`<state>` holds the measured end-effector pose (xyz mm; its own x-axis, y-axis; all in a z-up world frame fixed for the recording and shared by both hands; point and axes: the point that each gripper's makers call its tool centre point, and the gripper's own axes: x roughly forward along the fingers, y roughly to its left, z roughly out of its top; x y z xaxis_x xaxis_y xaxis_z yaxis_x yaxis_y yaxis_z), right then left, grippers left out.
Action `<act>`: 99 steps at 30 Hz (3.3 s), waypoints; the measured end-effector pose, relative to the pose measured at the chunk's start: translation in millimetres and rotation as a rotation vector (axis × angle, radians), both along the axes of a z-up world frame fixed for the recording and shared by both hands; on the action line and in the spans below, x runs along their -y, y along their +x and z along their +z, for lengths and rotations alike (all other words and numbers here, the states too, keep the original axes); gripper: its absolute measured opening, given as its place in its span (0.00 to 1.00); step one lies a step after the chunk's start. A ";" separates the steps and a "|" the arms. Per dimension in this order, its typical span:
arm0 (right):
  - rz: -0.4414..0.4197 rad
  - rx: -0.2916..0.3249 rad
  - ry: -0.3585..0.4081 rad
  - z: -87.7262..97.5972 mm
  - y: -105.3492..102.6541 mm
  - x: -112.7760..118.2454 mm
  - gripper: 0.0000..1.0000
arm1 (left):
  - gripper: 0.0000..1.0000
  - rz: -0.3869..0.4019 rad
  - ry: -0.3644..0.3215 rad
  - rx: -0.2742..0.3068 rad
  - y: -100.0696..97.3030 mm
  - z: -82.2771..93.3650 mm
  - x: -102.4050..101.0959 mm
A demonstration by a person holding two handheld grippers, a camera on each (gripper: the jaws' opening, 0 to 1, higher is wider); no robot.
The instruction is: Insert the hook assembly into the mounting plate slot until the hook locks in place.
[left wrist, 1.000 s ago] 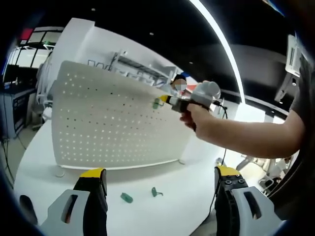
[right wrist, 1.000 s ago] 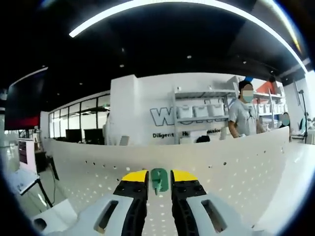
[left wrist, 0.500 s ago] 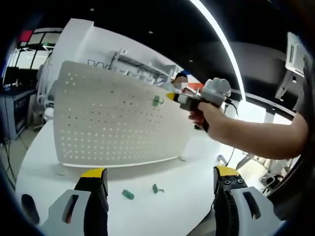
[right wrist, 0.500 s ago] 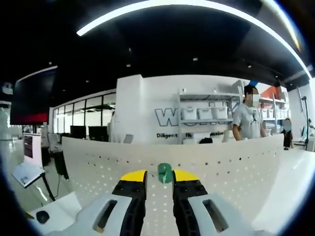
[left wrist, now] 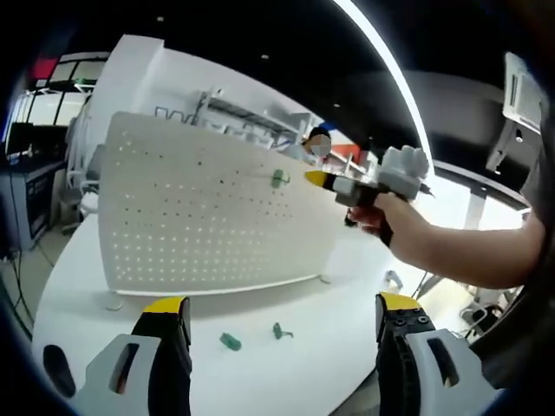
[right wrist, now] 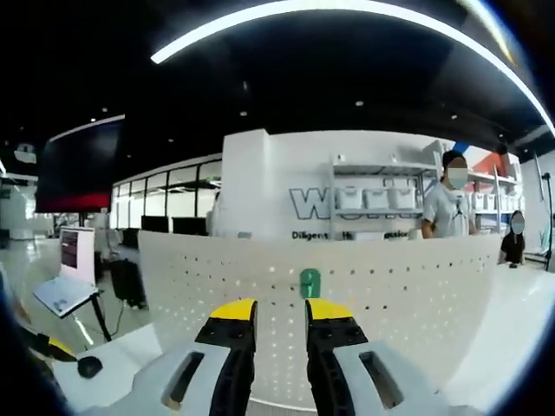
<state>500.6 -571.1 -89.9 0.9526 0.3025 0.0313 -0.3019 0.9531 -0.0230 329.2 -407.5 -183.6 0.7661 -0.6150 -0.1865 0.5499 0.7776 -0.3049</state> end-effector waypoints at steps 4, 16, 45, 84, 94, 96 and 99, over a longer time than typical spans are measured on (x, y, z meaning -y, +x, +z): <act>0.028 -0.025 -0.004 -10.8 -9.8 -5.6 0.21 | 0.90 0.008 -0.002 0.000 -0.4 0.3 -2.8; 0.089 -0.105 -0.054 -47.9 -50.5 -15.8 0.23 | 0.90 0.018 0.003 0.000 -2.5 -1.1 -10.2; 0.163 -0.312 -0.060 -138.2 -119.4 -13.4 0.27 | 0.89 0.009 0.013 -0.024 0.4 -9.9 -12.4; 0.363 -0.507 -0.219 -232.2 -117.8 -78.1 0.25 | 0.88 0.065 0.033 -0.103 7.4 -41.7 -35.4; 0.450 -0.557 -0.287 -257.3 -104.3 -105.8 0.25 | 0.88 0.097 0.030 -0.125 11.6 -48.9 -46.0; 0.454 -0.563 -0.293 -260.8 -101.0 -108.5 0.25 | 0.88 0.100 0.030 -0.129 12.3 -50.3 -47.0; 0.460 -0.583 -0.304 -269.4 -94.6 -113.1 0.25 | 0.88 0.103 0.031 -0.134 13.0 -52.4 -48.4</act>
<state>406.1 -458.0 -359.3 0.5678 0.5843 -0.5799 -0.7064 0.7075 0.0211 342.2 -359.1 -236.0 0.7920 -0.5265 -0.3090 0.4225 0.8381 -0.3451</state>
